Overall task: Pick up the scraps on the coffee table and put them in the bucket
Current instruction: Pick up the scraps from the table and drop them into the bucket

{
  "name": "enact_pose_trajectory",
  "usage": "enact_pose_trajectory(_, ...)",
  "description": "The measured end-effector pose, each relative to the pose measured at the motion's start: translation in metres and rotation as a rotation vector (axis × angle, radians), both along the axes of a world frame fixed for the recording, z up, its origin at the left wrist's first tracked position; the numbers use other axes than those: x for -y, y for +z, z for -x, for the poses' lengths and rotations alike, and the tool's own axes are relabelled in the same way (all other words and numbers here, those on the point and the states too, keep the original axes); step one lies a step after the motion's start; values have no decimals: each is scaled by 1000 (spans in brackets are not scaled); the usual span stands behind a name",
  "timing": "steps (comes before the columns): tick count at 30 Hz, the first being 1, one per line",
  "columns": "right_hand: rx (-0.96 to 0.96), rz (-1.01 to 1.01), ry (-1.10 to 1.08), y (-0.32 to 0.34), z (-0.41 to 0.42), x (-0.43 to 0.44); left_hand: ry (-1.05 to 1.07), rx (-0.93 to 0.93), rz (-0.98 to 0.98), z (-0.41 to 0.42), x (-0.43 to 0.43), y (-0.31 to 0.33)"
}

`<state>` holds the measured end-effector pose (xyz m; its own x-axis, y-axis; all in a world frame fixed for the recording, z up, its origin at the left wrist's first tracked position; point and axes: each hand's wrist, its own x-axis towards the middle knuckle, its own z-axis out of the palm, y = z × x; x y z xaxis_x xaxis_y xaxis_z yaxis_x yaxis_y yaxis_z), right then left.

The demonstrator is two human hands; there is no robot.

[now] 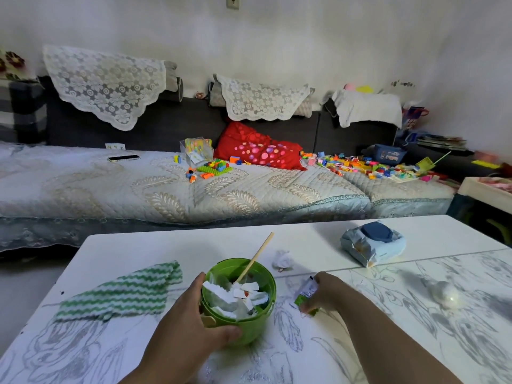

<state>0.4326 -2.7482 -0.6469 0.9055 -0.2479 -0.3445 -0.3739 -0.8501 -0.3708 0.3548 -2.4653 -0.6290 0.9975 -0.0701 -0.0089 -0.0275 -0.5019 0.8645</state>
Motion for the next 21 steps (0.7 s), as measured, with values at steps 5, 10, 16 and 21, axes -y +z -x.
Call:
enact_pose_trajectory(5, 122, -45, -4, 7, -9, -8, -7, -23, 5, -4, -3, 1)
enact_pose_trajectory(10, 434, -260, -94, 31, -35, -37, -23, -35, 23, -10, -6, 0)
enact_pose_trajectory(16, 137, 114, 207, 10, -68, -62, 14, -16, 2, -12, -4, -5)
enact_pose_trajectory(21, 114, 267, 275, -8, -63, -53, 8, 10, -14, -12, -5, -9)
